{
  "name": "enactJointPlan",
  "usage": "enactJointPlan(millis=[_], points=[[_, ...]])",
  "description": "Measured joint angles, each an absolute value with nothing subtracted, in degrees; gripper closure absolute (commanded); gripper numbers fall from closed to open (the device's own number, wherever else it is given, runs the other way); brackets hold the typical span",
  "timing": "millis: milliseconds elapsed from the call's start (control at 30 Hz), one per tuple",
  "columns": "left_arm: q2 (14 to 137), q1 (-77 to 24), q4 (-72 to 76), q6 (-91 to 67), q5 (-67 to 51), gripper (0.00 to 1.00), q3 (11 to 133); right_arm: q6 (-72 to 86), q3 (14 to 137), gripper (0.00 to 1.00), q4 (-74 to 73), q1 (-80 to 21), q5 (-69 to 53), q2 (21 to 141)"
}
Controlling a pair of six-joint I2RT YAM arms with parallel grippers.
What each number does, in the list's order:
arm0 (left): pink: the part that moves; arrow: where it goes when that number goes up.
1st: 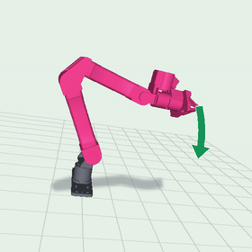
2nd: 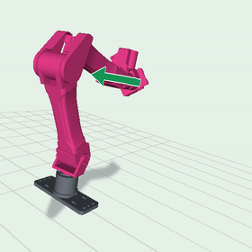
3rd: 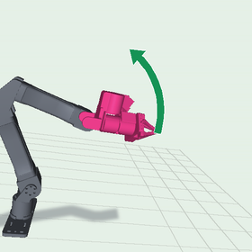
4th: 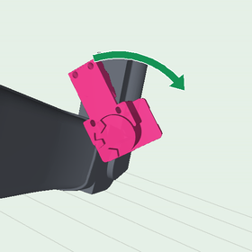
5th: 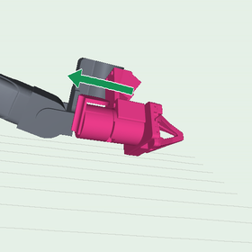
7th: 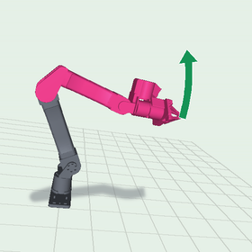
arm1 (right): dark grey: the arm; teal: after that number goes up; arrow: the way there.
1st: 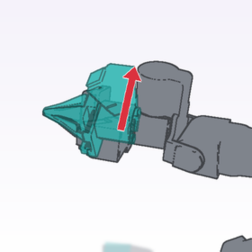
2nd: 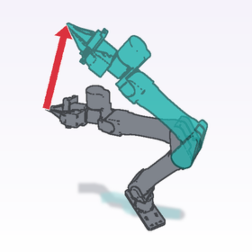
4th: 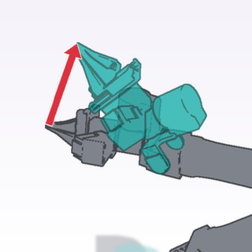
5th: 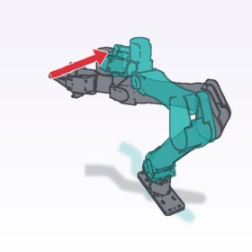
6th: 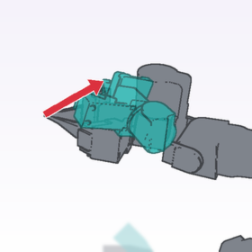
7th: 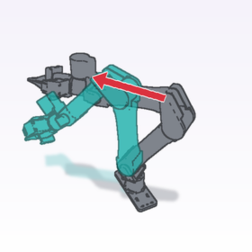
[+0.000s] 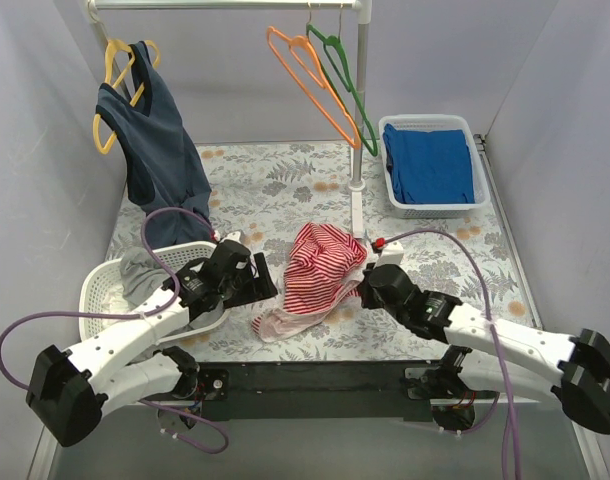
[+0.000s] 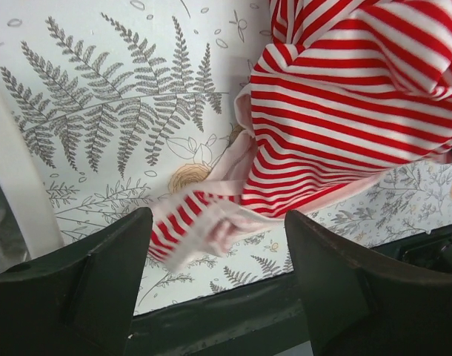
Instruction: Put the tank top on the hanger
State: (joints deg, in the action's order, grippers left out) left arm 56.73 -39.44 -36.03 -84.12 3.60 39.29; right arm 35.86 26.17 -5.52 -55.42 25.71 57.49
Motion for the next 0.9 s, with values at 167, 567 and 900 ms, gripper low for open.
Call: enactJointPlan(millis=[167, 567, 900], points=[[57.9, -42.2, -34.2, -86.0, 3.7, 0.37, 36.4, 35.6, 28.3, 0.99, -9.7, -55.2, 28.8, 49.2], [57.9, -55.1, -33.1, -92.9, 6.7, 0.41, 32.2, 35.8, 28.3, 0.99, -15.1, -55.2, 29.1, 48.8], [58.5, -62.7, -34.6, -99.9, 12.3, 0.73, 30.7, 35.5, 28.3, 0.99, -15.3, -55.2, 29.2, 48.8]])
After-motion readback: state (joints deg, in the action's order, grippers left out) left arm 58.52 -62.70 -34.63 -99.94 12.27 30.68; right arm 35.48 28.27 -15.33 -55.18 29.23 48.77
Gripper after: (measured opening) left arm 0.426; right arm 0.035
